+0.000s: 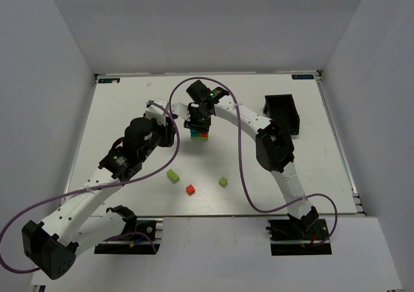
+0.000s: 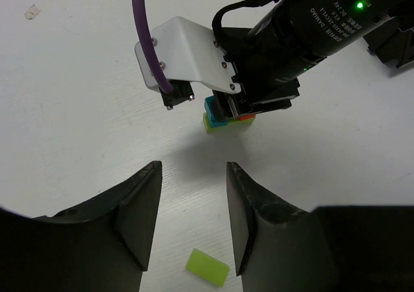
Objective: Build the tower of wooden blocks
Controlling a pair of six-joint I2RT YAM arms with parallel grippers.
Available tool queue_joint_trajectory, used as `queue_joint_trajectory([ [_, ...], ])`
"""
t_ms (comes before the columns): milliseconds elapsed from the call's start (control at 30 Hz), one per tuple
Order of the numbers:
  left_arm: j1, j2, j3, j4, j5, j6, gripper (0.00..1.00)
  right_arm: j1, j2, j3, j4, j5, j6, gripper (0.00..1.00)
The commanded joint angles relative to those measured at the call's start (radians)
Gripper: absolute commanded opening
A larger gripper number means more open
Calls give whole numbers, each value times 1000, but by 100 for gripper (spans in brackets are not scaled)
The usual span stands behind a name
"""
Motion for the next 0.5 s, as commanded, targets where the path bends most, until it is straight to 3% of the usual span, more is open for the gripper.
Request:
queue_joint_trajectory([
  [0, 6, -22, -10, 11, 5, 5, 55, 7, -4, 17, 19, -6, 0, 46],
  [100, 6, -22, -10, 11, 5, 5, 55, 7, -7, 19, 16, -8, 3, 48],
  [200, 6, -22, -10, 11, 5, 5, 55, 5, -9, 16, 18, -13, 3, 60],
  [233, 6, -22, -10, 11, 5, 5, 55, 5, -10, 17, 16, -14, 2, 81],
  [267, 6, -22, -10, 11, 5, 5, 55, 4, -10, 17, 19, -16, 3, 90],
  [467, 6, -22, -10, 11, 5, 5, 55, 5, -23, 11, 32, -26, 6, 90],
])
